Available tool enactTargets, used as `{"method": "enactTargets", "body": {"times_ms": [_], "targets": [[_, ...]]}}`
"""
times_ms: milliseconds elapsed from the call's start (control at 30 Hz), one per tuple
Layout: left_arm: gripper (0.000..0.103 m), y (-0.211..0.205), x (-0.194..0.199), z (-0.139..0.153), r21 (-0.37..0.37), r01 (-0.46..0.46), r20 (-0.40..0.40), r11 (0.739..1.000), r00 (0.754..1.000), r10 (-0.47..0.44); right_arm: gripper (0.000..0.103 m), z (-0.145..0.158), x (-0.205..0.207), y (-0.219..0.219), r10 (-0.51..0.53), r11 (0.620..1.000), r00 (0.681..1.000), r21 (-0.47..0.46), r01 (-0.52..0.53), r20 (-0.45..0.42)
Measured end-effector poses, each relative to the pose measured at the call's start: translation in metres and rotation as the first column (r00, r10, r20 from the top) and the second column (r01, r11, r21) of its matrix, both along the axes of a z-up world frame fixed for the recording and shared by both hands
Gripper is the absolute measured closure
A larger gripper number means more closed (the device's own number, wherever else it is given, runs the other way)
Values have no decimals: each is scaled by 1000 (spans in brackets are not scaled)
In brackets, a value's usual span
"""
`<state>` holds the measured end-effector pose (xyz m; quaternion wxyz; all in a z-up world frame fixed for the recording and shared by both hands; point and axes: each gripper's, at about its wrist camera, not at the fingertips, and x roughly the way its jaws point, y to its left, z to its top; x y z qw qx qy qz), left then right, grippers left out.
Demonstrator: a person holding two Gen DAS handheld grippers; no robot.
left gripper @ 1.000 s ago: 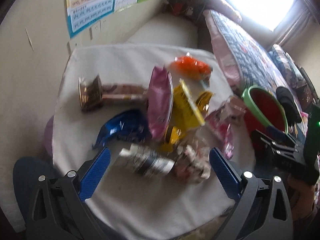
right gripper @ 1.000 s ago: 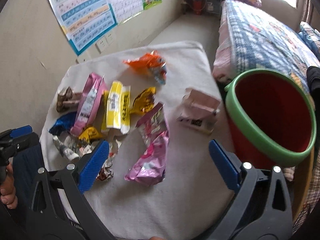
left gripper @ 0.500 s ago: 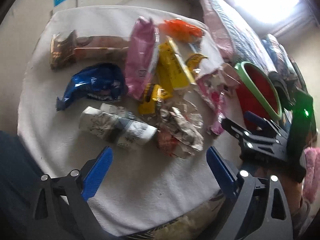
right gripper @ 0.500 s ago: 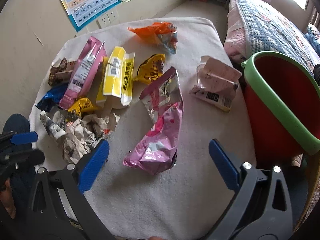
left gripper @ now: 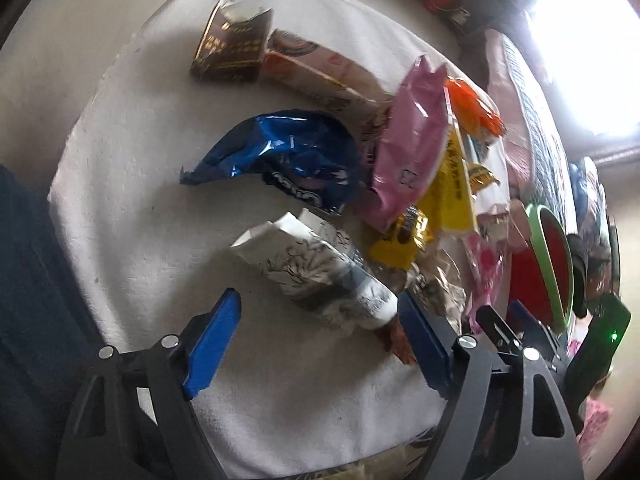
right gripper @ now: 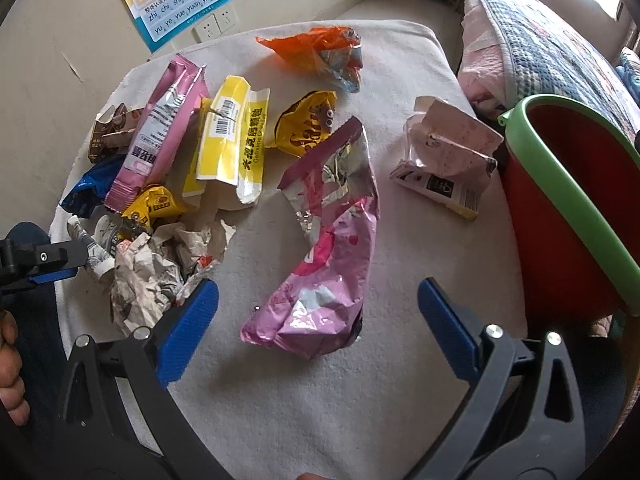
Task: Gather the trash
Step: 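Grasp the white paper cup with the left tool while the right tool grasps the pink snack bag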
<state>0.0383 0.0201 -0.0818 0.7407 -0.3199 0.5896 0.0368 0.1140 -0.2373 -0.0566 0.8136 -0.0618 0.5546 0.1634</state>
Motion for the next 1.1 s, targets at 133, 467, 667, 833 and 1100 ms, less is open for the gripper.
{"method": "enactTargets", "body": {"times_ms": [133,467,667,833,1100], "targets": [[34,-2,5,-10,-34,-25,-13,999,1000,24,5,-6,5,-2,-9,1000,1000,-1,9,-13],[42,-6,16,-20,-89,-23,-2,996,1000,23,30,-23,18,-10,-64,996,995,52,68,-76],[42,-7,25,-24,-96,3,21,995,1000,-1,52,-29,17,-14,-62,994,992,86,71,-109],[43,-9,33,-24,-78,27,22,997,999,-25,58,-26,15,-18,-57,992,992,107,69,-112],[48,-19,37,-11,-9,65,16,998,998,-65,59,-16,9,-26,-56,988,993,140,71,-106]]}}
